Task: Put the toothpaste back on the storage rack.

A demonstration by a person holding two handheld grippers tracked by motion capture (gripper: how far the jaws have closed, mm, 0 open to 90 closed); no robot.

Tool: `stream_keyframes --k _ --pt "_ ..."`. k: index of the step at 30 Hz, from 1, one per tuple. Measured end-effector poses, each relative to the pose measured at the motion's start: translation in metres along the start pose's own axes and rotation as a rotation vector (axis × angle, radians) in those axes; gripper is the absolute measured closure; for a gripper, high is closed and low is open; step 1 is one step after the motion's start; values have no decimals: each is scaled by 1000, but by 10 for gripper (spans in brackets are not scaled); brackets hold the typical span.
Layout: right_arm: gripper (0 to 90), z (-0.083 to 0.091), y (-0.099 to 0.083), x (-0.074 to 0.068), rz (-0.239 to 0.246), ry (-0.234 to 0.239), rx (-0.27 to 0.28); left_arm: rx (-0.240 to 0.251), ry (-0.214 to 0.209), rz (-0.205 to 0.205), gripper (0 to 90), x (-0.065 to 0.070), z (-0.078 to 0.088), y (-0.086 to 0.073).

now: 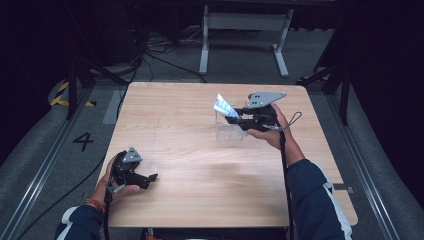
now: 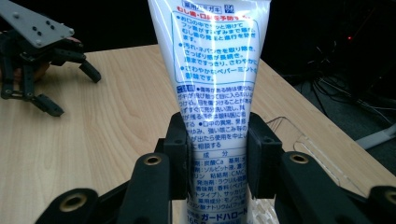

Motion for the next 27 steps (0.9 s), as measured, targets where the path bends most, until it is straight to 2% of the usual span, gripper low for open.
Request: stream_keyframes --k 6,14,27 --pt "673 -6 6 11 -3 -23 7 0 0 0 6 0 0 0" --pt "673 -17 9 22 -9 -29 8 1 0 3 6 0 0 0" --pt "673 -34 -3 49 -65 -58 10 1 3 1 8 0 0 0"
Point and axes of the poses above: each handheld gripper's, and its own axes: z roughly backward along the jaws, y roughly out of its top, x roughly to its right, the point moved 2 cm from there along -z, roughly forward along the jaws, and after that the axes turned 5 degrees about y, right-handed, at the moved point
